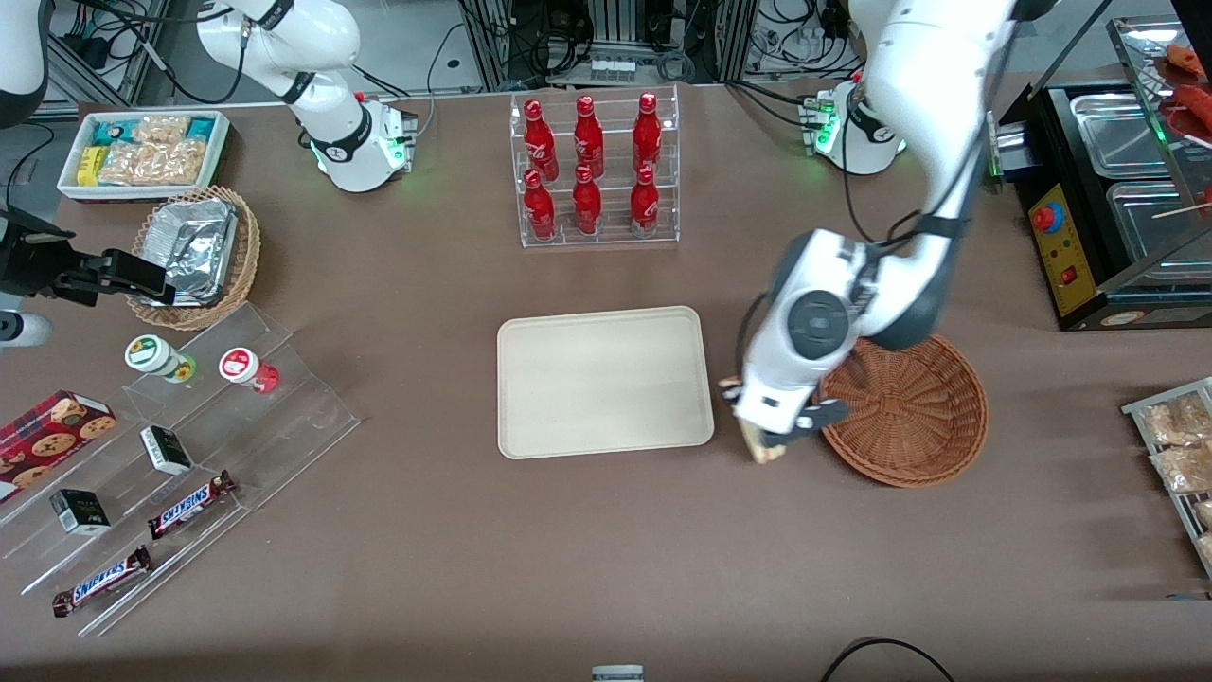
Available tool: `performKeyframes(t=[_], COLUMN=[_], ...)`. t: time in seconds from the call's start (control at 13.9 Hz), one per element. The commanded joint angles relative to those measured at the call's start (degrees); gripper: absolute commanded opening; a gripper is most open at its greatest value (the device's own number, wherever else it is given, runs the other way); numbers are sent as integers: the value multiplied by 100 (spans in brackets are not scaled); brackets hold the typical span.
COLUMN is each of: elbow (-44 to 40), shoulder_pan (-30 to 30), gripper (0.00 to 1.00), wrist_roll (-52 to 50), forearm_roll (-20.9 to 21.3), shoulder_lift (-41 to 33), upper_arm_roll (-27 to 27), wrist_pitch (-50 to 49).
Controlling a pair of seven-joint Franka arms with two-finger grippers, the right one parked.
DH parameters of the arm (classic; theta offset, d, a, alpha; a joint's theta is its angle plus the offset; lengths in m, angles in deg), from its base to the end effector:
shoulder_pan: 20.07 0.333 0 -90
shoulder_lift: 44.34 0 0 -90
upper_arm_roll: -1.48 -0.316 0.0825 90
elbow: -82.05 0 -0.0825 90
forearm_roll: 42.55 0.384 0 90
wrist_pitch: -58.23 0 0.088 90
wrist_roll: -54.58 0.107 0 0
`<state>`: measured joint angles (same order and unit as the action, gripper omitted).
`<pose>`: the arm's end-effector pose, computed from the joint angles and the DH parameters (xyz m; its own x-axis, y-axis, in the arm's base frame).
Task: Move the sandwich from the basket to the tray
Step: 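Carry the sandwich with the left gripper over the cream tray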
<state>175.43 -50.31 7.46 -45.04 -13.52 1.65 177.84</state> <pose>0.5819 -0.3438 0.3008 0.9472 0.3101 -0.0822 0.3083 -0.9507 -0.0335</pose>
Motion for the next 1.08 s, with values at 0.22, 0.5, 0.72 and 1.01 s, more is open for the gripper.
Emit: performKeyframes(t=[0.22, 0.5, 0.72, 1.01], elbow=[-1410, -1787, -2227, -2369], shoulder_pan=[-912, -1246, -1300, -1291], gripper=[0, 0, 0, 0], wrist_roll=[-69, -139, -166, -148], forearm_roll=[-76, -67, -67, -312], shoulder_lift=[1039, 1346, 1627, 1760], upper_arm_roll=[-87, -35, 123, 344], wrist_pitch=[-122, -201, -481, -623])
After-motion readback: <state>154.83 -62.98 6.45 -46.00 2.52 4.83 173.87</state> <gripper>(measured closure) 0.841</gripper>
